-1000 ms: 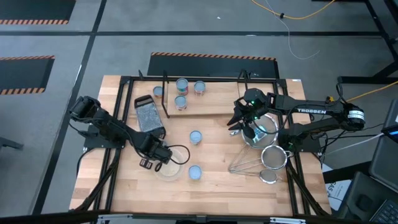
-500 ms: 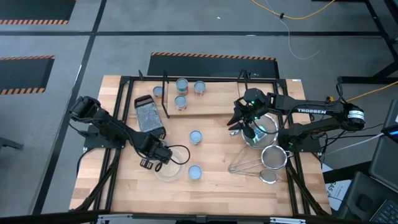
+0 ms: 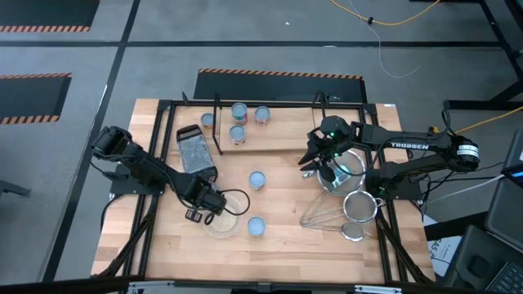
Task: Pick and place cans onto a shelf
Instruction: Put the blue tuna fish can on the shelf
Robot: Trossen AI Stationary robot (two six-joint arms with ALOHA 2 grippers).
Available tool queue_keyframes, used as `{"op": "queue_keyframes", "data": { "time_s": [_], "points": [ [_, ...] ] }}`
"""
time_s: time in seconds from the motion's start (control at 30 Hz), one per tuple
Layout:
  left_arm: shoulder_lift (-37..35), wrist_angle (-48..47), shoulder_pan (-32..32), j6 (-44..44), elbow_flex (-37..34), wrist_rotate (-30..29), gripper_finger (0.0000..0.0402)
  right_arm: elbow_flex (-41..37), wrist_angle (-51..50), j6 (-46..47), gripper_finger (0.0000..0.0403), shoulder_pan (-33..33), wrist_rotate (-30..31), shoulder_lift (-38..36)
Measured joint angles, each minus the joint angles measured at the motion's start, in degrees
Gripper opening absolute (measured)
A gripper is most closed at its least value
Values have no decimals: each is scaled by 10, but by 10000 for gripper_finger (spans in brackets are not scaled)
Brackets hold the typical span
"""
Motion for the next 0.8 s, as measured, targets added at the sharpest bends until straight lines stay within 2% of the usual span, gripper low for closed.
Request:
{"op": "queue_keyframes", "data": {
  "time_s": [0.47,0.8],
  "points": [
    [-38,-4,0,-106,1,16,3,0,0,0,118,0,0,0],
    [-75,-22,7,-140,52,23,5,0,1,-1,118,0,0,0]
  ]
}}
